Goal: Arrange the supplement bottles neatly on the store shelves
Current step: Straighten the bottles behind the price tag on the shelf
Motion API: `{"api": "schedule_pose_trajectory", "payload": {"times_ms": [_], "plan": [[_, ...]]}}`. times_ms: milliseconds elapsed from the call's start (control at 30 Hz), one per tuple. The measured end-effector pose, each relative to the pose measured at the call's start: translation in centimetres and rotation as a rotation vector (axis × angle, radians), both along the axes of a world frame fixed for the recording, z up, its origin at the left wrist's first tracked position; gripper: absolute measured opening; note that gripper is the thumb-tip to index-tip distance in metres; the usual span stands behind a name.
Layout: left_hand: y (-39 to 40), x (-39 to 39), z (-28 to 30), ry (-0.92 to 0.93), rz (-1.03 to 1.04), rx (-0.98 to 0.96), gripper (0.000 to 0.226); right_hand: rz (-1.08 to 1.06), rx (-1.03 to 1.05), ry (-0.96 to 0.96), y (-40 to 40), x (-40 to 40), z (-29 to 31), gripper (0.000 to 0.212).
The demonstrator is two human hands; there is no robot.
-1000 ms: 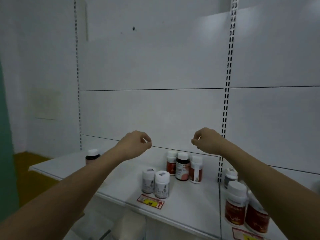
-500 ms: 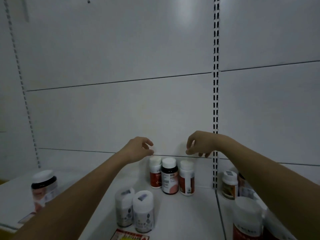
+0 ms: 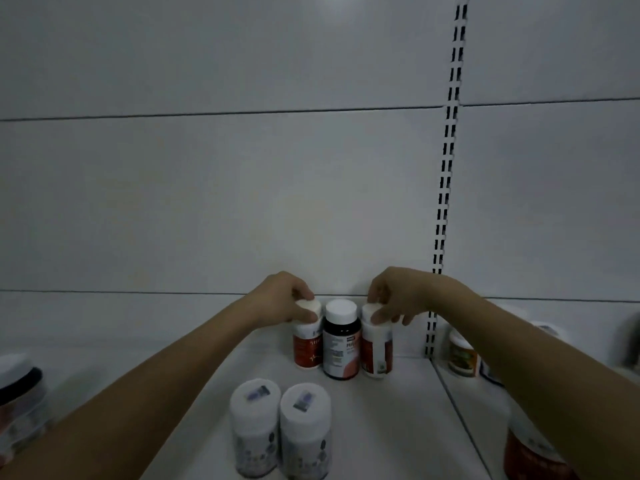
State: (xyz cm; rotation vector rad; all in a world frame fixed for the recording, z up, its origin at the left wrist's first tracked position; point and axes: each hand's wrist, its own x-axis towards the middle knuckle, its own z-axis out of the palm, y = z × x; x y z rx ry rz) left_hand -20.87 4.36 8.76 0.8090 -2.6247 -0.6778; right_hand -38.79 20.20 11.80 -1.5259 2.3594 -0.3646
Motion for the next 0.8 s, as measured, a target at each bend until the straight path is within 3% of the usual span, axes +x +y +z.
{"api": "schedule_pose_trajectory", "payload": {"times_ms": [200, 567, 667, 800], "plan": [[-0.7, 0.1, -1.3, 0.097, -0.058, 0.059, 0.044, -0.141, -0.061, 0.059, 0.5, 1.5, -1.3, 0.038], [0.2, 0.1, -2.2, 0.165, -0.049, 0.021, 0.049, -0.396, -0.268, -0.060, 0.7, 4.6, -3.0, 0.037], [0.8, 1.3, -0.3, 0.129, -0.017, -0.013, 0.052, -0.401, -0.297, -0.040, 1.3, 5.4, -2.6, 0.036], [1.5, 3.4, 6.9, 0.213, -0.007, -0.032, 0.049, -0.292, -0.358, -0.051, 4.2, 4.7, 2.4, 0.040]]}}
